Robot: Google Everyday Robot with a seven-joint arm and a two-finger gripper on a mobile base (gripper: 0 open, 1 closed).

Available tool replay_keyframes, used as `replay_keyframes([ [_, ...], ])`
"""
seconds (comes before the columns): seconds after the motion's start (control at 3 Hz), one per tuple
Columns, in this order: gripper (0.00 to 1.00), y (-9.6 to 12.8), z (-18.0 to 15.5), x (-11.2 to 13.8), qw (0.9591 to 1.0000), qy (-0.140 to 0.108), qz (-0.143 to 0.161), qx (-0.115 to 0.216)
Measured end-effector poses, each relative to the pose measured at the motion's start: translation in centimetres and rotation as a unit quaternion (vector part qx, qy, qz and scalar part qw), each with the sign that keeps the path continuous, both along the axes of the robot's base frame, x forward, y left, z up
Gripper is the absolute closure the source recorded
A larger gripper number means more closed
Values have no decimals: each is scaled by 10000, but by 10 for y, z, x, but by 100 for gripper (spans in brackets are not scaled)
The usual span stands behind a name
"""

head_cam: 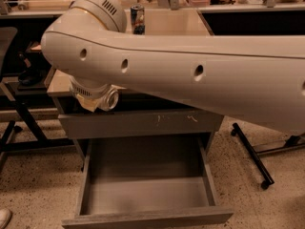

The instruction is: Pick redbull can from middle drawer and place on counter

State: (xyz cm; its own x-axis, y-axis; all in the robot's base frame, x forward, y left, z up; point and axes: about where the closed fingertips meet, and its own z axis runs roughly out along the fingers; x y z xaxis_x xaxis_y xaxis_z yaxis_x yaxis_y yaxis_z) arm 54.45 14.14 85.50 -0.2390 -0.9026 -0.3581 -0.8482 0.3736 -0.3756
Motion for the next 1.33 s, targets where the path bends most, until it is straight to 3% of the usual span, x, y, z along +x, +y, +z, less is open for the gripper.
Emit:
replay_keyframes([
  [0.67, 100, 11, 43, 51, 9994, -308, 125, -76],
  [1.33, 100, 28, 21, 118, 9996, -22, 265, -75],
])
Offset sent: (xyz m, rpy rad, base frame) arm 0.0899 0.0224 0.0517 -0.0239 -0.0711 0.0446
